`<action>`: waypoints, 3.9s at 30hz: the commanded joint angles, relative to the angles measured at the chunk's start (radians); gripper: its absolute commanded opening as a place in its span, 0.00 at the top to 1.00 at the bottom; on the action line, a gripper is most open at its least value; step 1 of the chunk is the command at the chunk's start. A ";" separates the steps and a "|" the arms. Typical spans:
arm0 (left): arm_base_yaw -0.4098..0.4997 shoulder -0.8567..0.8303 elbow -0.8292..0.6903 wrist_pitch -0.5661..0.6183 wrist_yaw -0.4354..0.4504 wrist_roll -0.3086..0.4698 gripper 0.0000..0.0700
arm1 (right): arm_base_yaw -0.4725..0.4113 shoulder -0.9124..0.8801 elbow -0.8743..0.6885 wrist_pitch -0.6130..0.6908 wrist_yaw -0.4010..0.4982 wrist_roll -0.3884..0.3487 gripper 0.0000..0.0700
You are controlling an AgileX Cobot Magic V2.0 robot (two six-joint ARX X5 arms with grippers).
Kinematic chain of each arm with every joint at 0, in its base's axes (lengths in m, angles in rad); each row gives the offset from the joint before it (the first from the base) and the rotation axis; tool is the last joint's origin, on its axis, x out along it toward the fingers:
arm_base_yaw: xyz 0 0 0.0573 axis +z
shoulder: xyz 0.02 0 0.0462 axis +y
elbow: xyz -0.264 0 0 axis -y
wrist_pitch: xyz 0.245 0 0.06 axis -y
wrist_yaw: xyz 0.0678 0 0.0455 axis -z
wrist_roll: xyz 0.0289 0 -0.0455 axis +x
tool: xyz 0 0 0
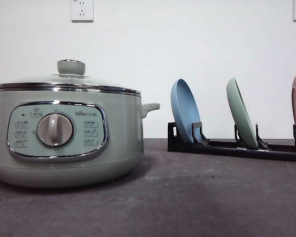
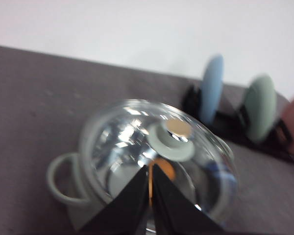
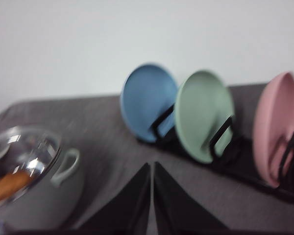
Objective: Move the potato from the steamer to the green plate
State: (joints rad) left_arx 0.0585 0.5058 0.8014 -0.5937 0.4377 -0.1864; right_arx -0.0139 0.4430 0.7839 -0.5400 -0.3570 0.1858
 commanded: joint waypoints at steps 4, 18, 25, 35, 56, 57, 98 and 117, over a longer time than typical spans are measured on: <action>-0.020 0.096 0.120 -0.092 0.082 0.100 1.00 | 0.004 0.135 0.146 -0.126 -0.076 -0.131 1.00; -0.164 0.254 0.337 -0.281 0.140 0.182 1.00 | 0.088 0.349 0.379 -0.465 -0.125 -0.280 1.00; -0.167 0.254 0.337 -0.282 0.139 0.164 0.71 | 0.099 0.347 0.379 -0.464 -0.125 -0.263 0.90; -0.167 0.254 0.337 -0.282 0.139 0.152 0.15 | 0.099 0.347 0.379 -0.463 -0.114 -0.238 0.25; -0.167 0.253 0.337 -0.281 0.139 0.152 0.15 | 0.098 0.411 0.409 -0.355 -0.108 -0.069 0.25; -0.167 0.253 0.337 -0.281 0.139 0.152 0.15 | 0.098 0.431 0.420 -0.339 -0.106 -0.056 0.25; -0.167 0.253 0.337 -0.282 0.139 0.152 0.15 | 0.098 1.398 0.885 0.003 0.047 0.017 0.32; -0.167 0.253 0.337 -0.282 0.139 0.152 0.15 | 0.098 1.429 0.885 0.016 0.051 0.024 0.72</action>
State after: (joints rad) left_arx -0.1062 0.7536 1.1145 -0.8837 0.5747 -0.0360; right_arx 0.0834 1.8503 1.6447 -0.5270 -0.3099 0.1997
